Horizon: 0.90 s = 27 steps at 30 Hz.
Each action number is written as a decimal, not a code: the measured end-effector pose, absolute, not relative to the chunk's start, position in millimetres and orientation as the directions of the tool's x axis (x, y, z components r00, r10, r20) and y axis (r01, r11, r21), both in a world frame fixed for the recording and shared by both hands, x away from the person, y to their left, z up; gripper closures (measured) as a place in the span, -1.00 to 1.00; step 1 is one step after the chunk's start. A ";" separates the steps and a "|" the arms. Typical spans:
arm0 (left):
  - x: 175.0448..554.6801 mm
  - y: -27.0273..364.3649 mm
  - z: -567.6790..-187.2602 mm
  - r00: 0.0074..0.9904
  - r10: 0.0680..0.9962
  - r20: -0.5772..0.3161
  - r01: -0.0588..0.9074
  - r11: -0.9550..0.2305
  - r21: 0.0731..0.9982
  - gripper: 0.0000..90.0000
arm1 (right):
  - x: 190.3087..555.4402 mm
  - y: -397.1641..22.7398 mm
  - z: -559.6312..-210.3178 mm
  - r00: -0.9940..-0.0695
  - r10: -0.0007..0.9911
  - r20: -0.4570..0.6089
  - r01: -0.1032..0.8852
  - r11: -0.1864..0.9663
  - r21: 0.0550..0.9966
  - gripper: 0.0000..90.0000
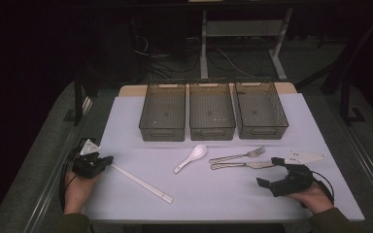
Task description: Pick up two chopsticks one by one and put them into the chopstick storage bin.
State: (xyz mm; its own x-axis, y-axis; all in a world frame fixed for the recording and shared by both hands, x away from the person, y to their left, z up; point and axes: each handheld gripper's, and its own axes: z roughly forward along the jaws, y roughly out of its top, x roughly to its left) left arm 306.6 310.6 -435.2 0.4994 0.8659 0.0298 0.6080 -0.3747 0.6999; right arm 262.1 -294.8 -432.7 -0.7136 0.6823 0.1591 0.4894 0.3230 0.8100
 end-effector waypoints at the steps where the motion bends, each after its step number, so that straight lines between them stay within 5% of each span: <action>1: 305.5 308.0 -431.8 0.506 0.862 0.032 0.597 -0.376 0.709 0.98 | 262.1 -294.7 -432.7 -0.713 0.683 0.160 0.490 0.323 0.809 -0.98; 14: 268.9 234.8 -414.4 0.735 0.678 -0.027 0.479 -0.491 0.728 0.87 | 260.9 -294.4 -432.3 -0.715 0.680 0.162 0.491 0.324 0.809 -0.98; 27: 237.4 186.7 -421.4 0.864 0.489 -0.115 0.416 -0.569 0.709 0.84 | 261.2 -293.7 -432.9 -0.718 0.676 0.163 0.491 0.327 0.807 -0.98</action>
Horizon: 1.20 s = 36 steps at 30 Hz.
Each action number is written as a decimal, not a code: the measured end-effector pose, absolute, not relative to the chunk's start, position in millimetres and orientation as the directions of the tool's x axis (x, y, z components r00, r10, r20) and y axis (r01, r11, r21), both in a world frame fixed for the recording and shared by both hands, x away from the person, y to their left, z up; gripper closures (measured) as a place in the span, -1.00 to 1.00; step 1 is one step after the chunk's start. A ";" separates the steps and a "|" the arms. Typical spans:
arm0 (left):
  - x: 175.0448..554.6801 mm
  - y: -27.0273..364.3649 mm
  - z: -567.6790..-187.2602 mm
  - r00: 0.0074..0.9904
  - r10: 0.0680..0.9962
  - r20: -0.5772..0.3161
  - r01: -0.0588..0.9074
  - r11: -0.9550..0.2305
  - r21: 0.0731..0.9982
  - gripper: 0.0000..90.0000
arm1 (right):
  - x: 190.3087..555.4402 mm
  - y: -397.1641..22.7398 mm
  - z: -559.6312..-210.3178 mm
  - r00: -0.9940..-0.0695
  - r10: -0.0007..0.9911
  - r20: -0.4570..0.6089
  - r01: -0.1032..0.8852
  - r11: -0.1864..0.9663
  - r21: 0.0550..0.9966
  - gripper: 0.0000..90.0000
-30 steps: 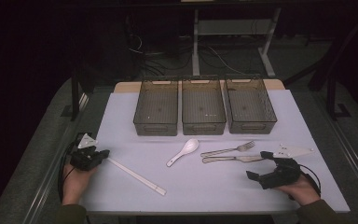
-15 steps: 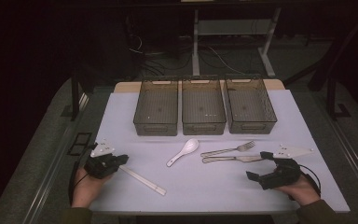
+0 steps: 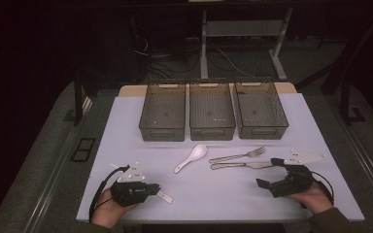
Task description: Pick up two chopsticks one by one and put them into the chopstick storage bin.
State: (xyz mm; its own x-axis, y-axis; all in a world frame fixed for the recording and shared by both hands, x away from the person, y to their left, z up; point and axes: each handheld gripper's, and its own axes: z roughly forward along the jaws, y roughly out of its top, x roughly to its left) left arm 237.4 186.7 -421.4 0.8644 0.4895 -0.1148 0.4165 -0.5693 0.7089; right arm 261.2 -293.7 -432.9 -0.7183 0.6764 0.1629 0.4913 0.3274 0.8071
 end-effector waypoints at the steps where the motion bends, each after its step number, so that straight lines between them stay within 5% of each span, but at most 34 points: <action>1: 236.1 184.4 -422.2 0.869 0.480 -0.122 0.416 -0.573 0.706 0.85 | 261.2 -293.7 -432.9 -0.719 0.676 0.163 0.491 0.327 0.807 -0.98; 36: 232.2 143.5 -440.0 0.926 0.361 -0.107 0.342 -0.689 0.639 0.95 | 260.9 -293.8 -432.2 -0.717 0.678 0.163 0.492 0.327 0.807 -0.98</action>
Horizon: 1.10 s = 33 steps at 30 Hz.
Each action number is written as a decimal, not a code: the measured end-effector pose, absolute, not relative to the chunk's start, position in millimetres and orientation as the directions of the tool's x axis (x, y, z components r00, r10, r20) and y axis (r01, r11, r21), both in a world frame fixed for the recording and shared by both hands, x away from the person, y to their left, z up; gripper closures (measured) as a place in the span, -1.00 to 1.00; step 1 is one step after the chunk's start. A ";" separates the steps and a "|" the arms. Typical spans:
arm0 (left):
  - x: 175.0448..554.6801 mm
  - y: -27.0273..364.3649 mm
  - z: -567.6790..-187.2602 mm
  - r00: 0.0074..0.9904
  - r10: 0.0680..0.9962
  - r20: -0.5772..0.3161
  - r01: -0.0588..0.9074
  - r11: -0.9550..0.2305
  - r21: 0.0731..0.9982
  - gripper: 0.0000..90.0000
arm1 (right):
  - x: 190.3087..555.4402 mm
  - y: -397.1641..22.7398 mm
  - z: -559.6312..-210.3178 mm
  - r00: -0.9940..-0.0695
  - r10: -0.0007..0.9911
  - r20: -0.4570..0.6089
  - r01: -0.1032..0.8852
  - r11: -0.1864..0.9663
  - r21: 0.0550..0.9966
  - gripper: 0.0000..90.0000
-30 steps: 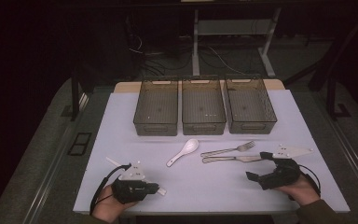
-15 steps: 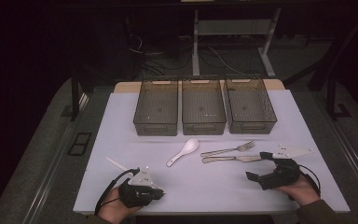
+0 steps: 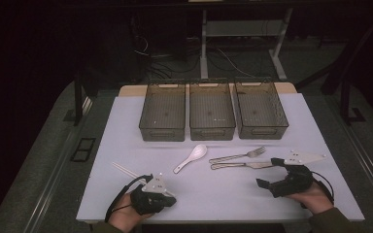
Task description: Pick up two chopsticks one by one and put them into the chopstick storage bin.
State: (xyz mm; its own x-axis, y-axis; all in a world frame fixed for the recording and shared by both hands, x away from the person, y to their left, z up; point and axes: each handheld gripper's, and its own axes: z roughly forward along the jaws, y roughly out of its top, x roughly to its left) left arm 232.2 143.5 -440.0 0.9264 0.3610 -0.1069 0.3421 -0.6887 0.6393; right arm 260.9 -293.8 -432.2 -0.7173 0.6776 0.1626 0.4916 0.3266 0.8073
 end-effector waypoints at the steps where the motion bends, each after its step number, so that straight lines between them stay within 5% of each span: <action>1: 232.2 143.5 -440.0 0.926 0.361 -0.107 0.342 -0.689 0.639 0.95 | 260.9 -293.8 -432.2 -0.718 0.677 0.162 0.491 0.327 0.808 -0.98; 33: 273.3 112.6 -442.9 0.919 0.393 -0.030 0.312 -0.678 0.666 0.97 | 260.7 -293.6 -432.1 -0.719 0.676 0.163 0.490 0.327 0.808 -0.98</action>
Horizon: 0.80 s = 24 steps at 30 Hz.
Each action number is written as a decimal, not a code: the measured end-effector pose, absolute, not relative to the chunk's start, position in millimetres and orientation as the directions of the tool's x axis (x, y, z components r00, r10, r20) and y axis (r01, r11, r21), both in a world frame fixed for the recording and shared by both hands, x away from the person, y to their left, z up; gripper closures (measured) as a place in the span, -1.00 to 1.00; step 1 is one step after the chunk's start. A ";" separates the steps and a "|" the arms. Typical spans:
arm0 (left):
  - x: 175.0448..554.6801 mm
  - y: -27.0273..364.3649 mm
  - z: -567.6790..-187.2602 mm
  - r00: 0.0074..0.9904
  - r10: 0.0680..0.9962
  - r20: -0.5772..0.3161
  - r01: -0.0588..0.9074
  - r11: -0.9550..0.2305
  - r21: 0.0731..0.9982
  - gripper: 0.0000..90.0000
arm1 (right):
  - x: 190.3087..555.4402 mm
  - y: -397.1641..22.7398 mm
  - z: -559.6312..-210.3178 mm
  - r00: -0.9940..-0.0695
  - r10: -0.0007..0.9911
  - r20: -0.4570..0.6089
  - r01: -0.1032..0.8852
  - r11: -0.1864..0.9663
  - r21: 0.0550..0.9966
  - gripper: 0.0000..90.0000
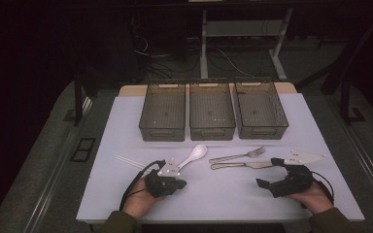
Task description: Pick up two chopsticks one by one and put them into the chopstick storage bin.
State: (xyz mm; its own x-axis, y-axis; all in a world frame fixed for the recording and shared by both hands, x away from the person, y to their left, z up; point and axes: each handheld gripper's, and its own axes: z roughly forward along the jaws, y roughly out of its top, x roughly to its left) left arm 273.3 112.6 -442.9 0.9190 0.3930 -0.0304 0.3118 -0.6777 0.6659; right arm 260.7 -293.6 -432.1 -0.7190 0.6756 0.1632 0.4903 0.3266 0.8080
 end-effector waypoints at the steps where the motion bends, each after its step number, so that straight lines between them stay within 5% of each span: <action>1: 274.4 111.7 -443.3 0.915 0.402 -0.036 0.321 -0.670 0.669 0.97 | 260.3 -293.3 -432.1 -0.720 0.675 0.161 0.489 0.328 0.808 -0.98; 24: 288.9 119.8 -430.7 0.911 0.408 -0.052 0.319 -0.621 0.716 0.94 | 258.8 -292.7 -432.0 -0.722 0.672 0.164 0.488 0.327 0.809 -0.98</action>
State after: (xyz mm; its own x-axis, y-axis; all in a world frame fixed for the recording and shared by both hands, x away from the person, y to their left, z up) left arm 288.9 119.8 -430.7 0.9115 0.4081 -0.0516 0.3188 -0.6215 0.7156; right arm 258.8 -292.7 -432.0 -0.7221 0.6720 0.1642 0.4882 0.3268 0.8092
